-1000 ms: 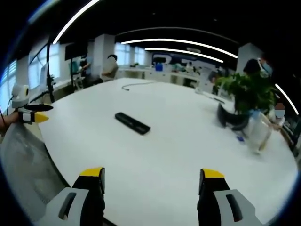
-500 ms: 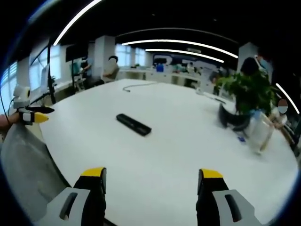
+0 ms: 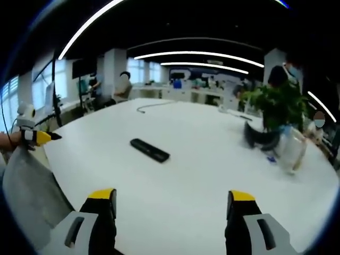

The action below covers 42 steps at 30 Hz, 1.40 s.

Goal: Press the specified remote control buttons in sequence, fully releasing each button before pressing the next.

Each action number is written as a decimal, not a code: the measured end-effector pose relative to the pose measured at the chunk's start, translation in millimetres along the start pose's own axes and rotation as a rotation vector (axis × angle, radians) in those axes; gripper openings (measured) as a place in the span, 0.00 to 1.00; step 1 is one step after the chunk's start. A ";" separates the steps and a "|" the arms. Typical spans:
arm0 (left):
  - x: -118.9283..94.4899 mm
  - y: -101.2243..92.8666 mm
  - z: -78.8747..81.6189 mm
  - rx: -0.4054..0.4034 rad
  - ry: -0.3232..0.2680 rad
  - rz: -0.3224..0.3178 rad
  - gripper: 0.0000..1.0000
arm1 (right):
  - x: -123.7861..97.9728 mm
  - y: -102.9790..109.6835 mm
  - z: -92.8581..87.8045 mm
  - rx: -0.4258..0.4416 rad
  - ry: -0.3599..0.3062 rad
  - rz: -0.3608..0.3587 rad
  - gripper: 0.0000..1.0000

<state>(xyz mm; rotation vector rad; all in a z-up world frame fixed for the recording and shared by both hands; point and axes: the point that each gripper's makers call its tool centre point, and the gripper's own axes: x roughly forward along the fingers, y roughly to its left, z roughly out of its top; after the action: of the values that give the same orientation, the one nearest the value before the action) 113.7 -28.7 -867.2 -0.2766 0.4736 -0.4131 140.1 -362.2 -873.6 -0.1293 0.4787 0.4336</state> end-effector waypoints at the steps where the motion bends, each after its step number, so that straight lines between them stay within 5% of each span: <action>1: 0.6 -0.6 1.7 0.008 0.007 -0.003 1.00 | -0.3 0.8 1.4 0.003 -0.008 0.004 0.86; 7: 12.0 -1.6 4.0 0.032 0.046 -0.026 1.00 | -0.5 5.8 7.7 0.027 -0.049 0.033 0.89; 10: 17.9 -0.4 -2.6 0.097 0.117 -0.041 1.00 | -0.4 7.1 9.9 0.023 -0.060 0.037 0.91; 13: 24.4 -1.2 -2.9 0.182 0.165 -0.061 1.00 | 0.7 8.7 6.8 0.013 -0.040 0.043 0.90; 28: 59.6 -24.6 -31.8 0.260 0.357 -0.189 0.96 | 4.1 7.4 -7.6 0.001 0.036 0.038 0.88; 42: 85.2 -17.9 -31.1 0.339 0.426 -0.225 0.95 | 4.3 7.9 -8.8 -0.003 0.047 0.040 0.85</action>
<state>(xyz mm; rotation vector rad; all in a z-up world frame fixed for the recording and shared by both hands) 161.7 -87.4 -920.2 0.0931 0.7811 -0.7695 136.4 -355.4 -883.6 -0.1332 0.5279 0.4713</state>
